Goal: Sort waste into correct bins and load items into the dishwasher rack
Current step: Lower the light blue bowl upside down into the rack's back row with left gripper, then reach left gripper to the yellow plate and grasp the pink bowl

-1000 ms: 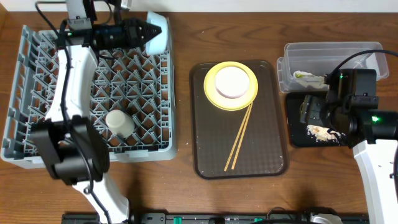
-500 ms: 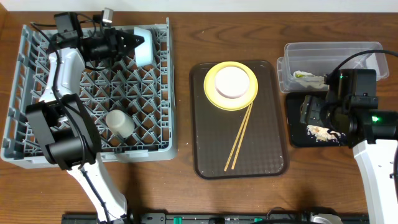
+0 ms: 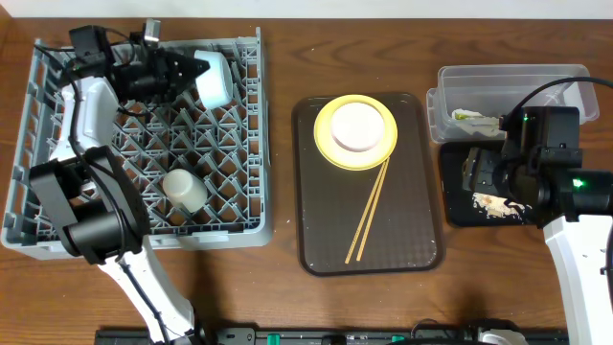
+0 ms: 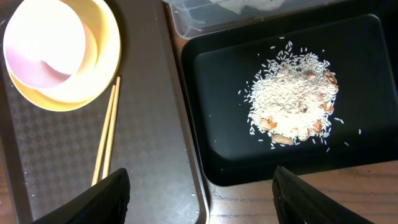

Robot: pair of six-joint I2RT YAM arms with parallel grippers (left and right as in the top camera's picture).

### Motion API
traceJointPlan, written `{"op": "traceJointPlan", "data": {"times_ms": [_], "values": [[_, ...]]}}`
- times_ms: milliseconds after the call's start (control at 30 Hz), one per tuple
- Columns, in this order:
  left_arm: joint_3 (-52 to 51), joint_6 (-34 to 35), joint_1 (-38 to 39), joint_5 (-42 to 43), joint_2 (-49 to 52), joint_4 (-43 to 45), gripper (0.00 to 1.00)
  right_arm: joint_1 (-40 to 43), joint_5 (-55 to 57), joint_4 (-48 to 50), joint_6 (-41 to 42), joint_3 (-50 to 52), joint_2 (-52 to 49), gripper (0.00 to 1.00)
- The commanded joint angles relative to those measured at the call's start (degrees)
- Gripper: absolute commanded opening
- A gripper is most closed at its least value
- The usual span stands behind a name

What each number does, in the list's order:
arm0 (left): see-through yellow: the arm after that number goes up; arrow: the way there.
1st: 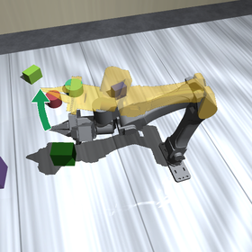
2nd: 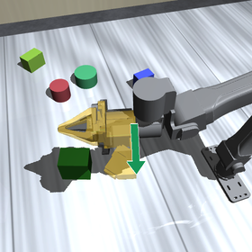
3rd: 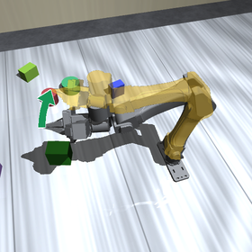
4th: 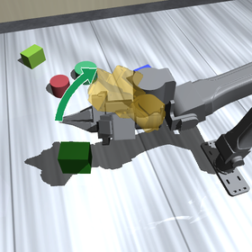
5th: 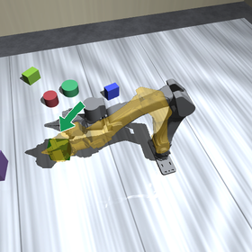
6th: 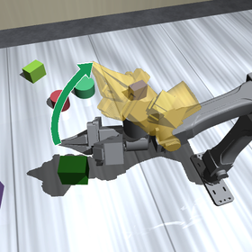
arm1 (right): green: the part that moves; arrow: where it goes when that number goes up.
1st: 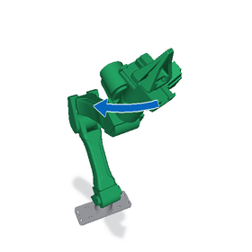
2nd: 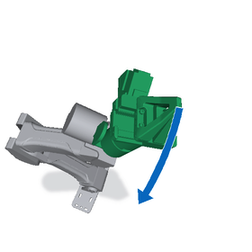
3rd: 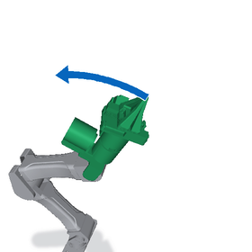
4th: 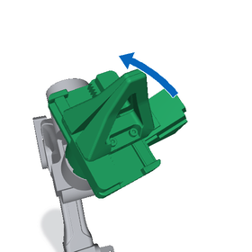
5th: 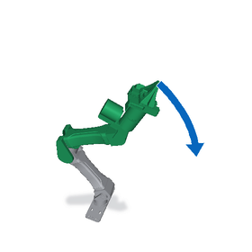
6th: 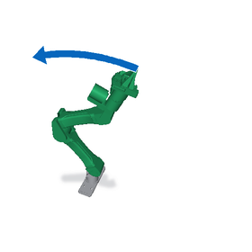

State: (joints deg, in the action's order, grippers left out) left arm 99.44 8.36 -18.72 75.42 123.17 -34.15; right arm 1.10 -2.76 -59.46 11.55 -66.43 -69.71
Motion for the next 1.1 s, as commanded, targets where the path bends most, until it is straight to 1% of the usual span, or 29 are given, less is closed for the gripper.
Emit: {"op": "traceJointPlan", "data": {"times_ms": [0, 33, 100, 133, 167, 200, 300, 367, 433, 533, 633, 700, 800, 933, 1067], "values": [[-0.96, -0.15, -1.92, -6.95, 0.83, -0.5, 0.42, 0.37, 0.37, -0.42, -0.04, -0.59, -0.07, 0.71], [-0.96, -0.15, -2.19, -6.95, 0.81, -0.5, 0.51, 0.37, 0.37, -0.52, -0.04, -0.59, -0.07, 0.72], [-0.96, -0.13, -2.75, -6.95, 0.81, -0.5, 0.57, 0.37, 0.37, -0.61, -0.04, -0.59, -0.07, 0.72], [-0.96, -0.11, -3.04, -6.95, 0.81, -0.5, 0.62, 0.37, 0.37, -0.61, -0.04, -0.59, -0.07, 0.71], [-0.96, 0.22, -3.34, -6.97, 0.7, -0.52, 0.69, 0.37, 0.37, -0.59, -0.04, -0.59, -0.07, 0.72], [-0.96, 0.9, -3.63, -6.95, 0.5, -0.55, 0.72, 0.37, 0.37, -0.59, -0.04, -0.59, -0.07, 0.72], [-0.96, 1.64, -4.31, -7.19, -1.14, -0.55, 0.77, 0.37, 0.37, -0.57, -0.04, -0.59, -0.07, 0.72], [-0.94, 1.64, -4.42, -9.44, -3.54, -0.96, 0.8, 0.37, 0.37, -0.57, -0.04, -0.59, -0.07, 0.73], [-0.94, 1.55, -4.33, -14.03, -6.6, -2.34, 0.82, 0.37, 0.37, -0.52, -0.04, -0.59, -0.07, 0.73], [-0.94, 1.55, -3.48, -23.19, -12.33, -5.35, 0.85, 0.37, 0.37, -0.35, -0.04, -0.59, -0.07, 0.74], [-0.94, 1.55, -1.25, -31.54, -17.9, -8.74, 0.86, 0.37, 0.37, 0.09, -0.04, -0.59, -0.07, 0.75], [-0.96, 1.49, 1.4, -35.74, -20.98, -10.97, 0.86, 0.37, 0.35, 0.37, -0.02, -0.59, -0.07, 0.75], [-0.96, 1.03, 7.61, -41.2, -23.87, -13.84, 0.86, 0.37, 0.35, 0.55, -0.02, -0.59, -0.07, 0.75], [-0.96, 0.22, 17.77, -48.98, -23.8, -15.37, 0.86, 0.37, 0.35, 0.46, -0.02, -0.59, -0.07, 0.75], [-0.96, -1.6, 29.9, -60.83, -22.27, -14.47, 0.86, 0.37, 0.37, 0.0, -0.02, -0.59, -0.07, 0.75]]}}
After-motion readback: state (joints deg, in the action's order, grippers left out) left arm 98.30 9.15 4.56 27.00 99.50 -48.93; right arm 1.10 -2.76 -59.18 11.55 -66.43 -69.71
